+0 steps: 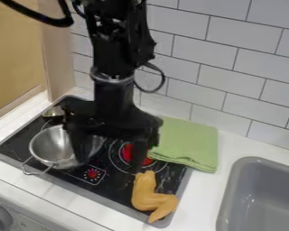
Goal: Put the yellow object on top of the brown cloth on the right top corner of stove
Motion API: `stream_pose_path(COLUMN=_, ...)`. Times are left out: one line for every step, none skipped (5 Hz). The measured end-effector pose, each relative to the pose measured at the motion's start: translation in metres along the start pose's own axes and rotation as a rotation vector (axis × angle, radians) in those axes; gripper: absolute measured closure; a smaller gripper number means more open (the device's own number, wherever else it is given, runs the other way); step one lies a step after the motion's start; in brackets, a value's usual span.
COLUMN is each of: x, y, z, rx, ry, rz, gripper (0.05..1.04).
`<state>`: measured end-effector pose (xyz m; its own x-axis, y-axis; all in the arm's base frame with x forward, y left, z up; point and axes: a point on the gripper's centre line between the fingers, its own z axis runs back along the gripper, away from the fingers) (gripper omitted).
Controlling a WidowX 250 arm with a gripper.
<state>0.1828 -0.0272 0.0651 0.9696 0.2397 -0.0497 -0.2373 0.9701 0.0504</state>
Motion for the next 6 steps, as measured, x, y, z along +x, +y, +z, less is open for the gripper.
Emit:
stream_pose_path(x=0.022, y=-0.013, z=-0.006, rx=-0.001, ry=-0.029, rz=0.030, gripper=0.085)
stream_pose_path(x=0.026, y=-0.020, z=-0.018, rx=0.029, ry=-0.023, rz=0.028, gripper=0.085)
stream_pose_path(x=0.037, y=-0.031, z=-0.026, rx=-0.003, ry=-0.028, rz=0.045, gripper=0.085)
stream_pose_path(x=0.039, y=-0.045, z=-0.026, rx=0.005, ry=-0.041, rz=0.010, gripper=0.085)
stream_pose_path(x=0.039, y=-0.046, z=-0.039, rx=0.032, ry=-0.005, rz=0.003, gripper=0.085)
stream_pose_path(x=0.039, y=-0.043, z=-0.040, rx=0.049, ry=-0.009, rz=0.001, gripper=0.085)
